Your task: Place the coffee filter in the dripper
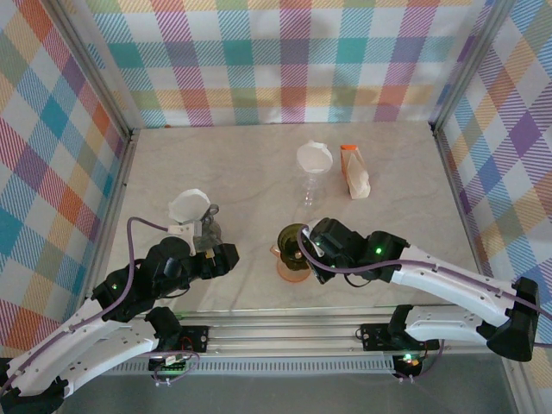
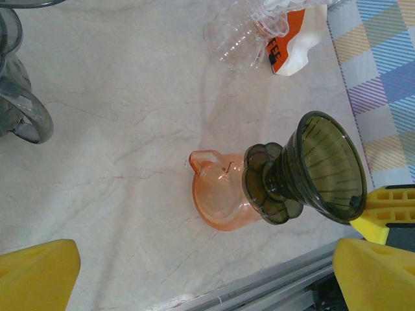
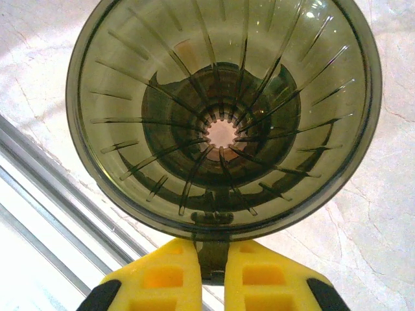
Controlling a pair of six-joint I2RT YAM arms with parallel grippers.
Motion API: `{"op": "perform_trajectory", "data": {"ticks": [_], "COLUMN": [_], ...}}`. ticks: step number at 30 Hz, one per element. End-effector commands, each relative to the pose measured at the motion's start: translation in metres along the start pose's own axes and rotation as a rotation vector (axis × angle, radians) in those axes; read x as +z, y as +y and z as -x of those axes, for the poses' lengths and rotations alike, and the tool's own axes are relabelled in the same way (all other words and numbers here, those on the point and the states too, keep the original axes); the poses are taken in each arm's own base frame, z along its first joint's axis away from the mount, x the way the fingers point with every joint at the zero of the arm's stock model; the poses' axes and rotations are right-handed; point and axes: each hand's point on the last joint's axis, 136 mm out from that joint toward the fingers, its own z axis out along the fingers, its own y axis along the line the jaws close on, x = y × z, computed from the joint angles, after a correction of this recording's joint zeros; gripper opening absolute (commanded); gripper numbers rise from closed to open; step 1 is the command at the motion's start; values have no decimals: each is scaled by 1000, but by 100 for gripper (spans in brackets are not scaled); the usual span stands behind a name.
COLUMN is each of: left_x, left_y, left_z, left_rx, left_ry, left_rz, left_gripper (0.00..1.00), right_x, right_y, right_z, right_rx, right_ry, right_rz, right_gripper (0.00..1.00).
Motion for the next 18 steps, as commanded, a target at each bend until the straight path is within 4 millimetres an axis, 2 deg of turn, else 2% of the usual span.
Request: {"op": "perform_trajectory", "data": {"ticks": [1,5,8,11,13,18], "left_x": [2,3,2,3,3,3], "left_y": [2,2,2,4,4,3], "left_z": [-1,-2,-2,-2,-3,-2], "left_rx": [6,4,6,4,1,0], "left_ry": [0,3,1,2,4,2], "left_rz": [1,2,3,7,3,1], "left_gripper": [100,100,100,100,100,100], "right_x": [-6,-3,-2,0,0,-9], "right_y": [1,6,6,3,2,3], "right_z": [-1,-2,-3,-8,-10,-6], "right_rx": [10,14,27,41,54,75], "right_ry": [-8,-14,-13,-4,-11,-59], "right_rz": [-7,7,3,-14,-9,15], "right_gripper": [1,3,9,26,45,62]}}
